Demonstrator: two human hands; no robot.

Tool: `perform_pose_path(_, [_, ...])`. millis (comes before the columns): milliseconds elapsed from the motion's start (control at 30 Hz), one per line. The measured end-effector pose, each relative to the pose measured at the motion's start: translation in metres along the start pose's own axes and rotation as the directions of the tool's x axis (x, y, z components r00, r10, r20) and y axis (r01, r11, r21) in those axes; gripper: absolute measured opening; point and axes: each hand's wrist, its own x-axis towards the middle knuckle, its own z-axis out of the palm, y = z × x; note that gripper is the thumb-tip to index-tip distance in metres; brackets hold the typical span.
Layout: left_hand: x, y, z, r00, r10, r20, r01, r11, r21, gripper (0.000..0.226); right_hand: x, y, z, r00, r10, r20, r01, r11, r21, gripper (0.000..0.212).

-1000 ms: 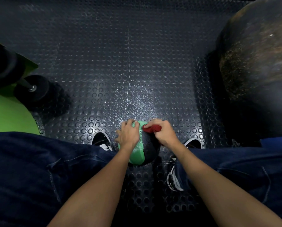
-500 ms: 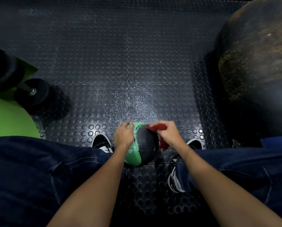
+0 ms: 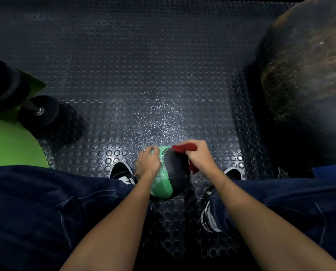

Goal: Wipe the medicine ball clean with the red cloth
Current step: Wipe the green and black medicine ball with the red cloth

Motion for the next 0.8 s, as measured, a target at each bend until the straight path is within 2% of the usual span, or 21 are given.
perform_pose_path(67, [-0.001, 0.003, 0.0, 1.0, 0.012, 0.002, -0.012, 1.0, 0.029, 0.048, 0.007, 0.002, -0.001, 0.998, 0.012, -0.062, -0.016, 0.998, -0.063, 0.042])
perform_pose_path(200, [-0.002, 0.007, -0.001, 1.0, -0.012, -0.012, 0.013, 0.999, 0.049, 0.045, 0.009, 0.011, 0.024, 0.999, 0.049, 0.023, -0.042, 0.965, -0.258, 0.052])
perform_pose_path(267, [-0.004, 0.008, -0.003, 0.999, -0.04, -0.028, 0.041, 0.998, 0.038, 0.044, 0.009, 0.014, 0.028, 0.999, 0.003, 0.039, 0.005, 0.977, -0.214, 0.054])
perform_pose_path(333, [-0.005, 0.009, -0.004, 0.998, -0.048, -0.036, 0.049, 0.999, 0.019, 0.044, 0.011, 0.014, 0.021, 0.992, -0.059, 0.115, 0.078, 0.984, -0.161, 0.055])
perform_pose_path(400, [-0.004, 0.008, -0.003, 0.998, -0.054, -0.024, 0.054, 0.999, -0.003, 0.053, 0.014, 0.008, 0.01, 0.982, -0.074, 0.172, 0.099, 0.985, -0.142, 0.053])
perform_pose_path(467, [-0.002, 0.005, -0.001, 0.998, -0.059, -0.029, 0.059, 0.998, -0.005, 0.068, 0.019, 0.002, 0.002, 0.994, -0.059, 0.095, 0.068, 0.994, -0.088, 0.048])
perform_pose_path(567, [-0.001, 0.007, 0.001, 0.997, -0.067, -0.038, 0.068, 0.997, 0.043, 0.056, 0.029, 0.003, 0.008, 0.997, -0.031, -0.074, 0.018, 0.983, -0.182, 0.047])
perform_pose_path(633, [-0.001, 0.01, 0.001, 0.996, -0.073, -0.047, 0.074, 0.996, 0.04, 0.059, 0.03, 0.006, 0.023, 0.999, -0.014, -0.036, 0.002, 0.952, -0.305, 0.051])
perform_pose_path(667, [0.0, 0.011, 0.002, 0.996, -0.08, -0.043, 0.082, 0.996, 0.031, 0.062, 0.028, 0.006, 0.031, 1.0, -0.012, -0.021, 0.005, 0.95, -0.313, 0.053])
perform_pose_path(733, [0.007, 0.007, 0.005, 0.995, -0.094, -0.036, 0.094, 0.995, 0.023, 0.06, 0.022, 0.005, 0.041, 0.998, -0.059, -0.037, 0.047, 0.963, -0.266, 0.052])
perform_pose_path(800, [0.01, 0.004, 0.002, 0.996, -0.087, -0.022, 0.088, 0.996, 0.002, 0.056, 0.018, 0.001, 0.039, 0.995, -0.093, 0.024, 0.096, 0.974, -0.206, 0.049])
